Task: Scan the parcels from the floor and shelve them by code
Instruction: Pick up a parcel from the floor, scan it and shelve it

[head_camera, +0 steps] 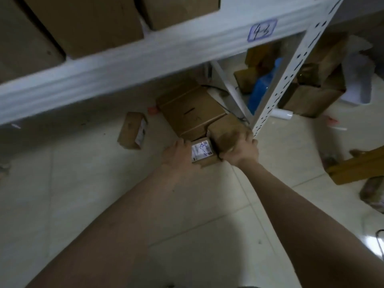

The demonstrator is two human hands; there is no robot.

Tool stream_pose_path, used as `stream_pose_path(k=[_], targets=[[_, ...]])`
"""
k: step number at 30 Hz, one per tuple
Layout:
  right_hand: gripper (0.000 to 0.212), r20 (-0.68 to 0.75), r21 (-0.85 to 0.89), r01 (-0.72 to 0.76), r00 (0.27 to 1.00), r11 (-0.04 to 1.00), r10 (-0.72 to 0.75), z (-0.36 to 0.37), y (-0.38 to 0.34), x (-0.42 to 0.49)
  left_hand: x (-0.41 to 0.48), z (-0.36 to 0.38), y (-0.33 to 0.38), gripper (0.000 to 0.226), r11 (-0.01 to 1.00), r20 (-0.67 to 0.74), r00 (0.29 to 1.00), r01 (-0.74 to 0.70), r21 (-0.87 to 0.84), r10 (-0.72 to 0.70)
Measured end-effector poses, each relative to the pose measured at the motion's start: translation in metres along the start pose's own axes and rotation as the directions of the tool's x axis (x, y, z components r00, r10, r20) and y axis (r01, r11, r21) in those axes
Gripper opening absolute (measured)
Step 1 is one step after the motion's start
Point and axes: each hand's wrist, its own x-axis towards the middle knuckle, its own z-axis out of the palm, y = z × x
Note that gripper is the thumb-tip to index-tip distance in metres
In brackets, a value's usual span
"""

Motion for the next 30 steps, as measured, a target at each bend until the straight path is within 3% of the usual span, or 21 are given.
stream_pose_path(k=[7, 15, 22, 25, 30], targets=[[0.125, -0.02, -0.144, -0.004, 1.0, 0.99, 0.002, 0.049, 0.01, 0.096, 0.043, 0.07, -0.037, 0.077, 0.997, -0.085, 0.996, 0.03, -0.066, -0.036], [0.131, -0.107, -0.353, -0.047, 0.994, 0.935, 0.01, 0.06, 0.022, 0.099, 0.032, 0.069, -0.047, 0.069, 0.994, -0.074, 0.994, 0.074, -0.082, -0.08], [0.112, -0.049, -0.22, -0.018, 0.999, 0.975, 0.008, 0.06, 0.037, 0.086, 0.043, 0.044, -0.025, 0.072, 0.997, -0.094, 0.995, 0.035, -0.062, -0.041], [0.121, -0.073, -0.226, -0.016, 0.997, 0.974, -0.001, 0.06, 0.043, 0.088, 0.052, 0.045, -0.011, 0.074, 0.998, -0.097, 0.995, 0.019, -0.058, -0.025], [0.155, -0.096, -0.285, -0.055, 0.995, 0.957, 0.028, 0.052, 0.062, 0.079, 0.051, 0.063, 0.01, 0.076, 0.997, -0.052, 0.999, 0.012, -0.077, -0.016]])
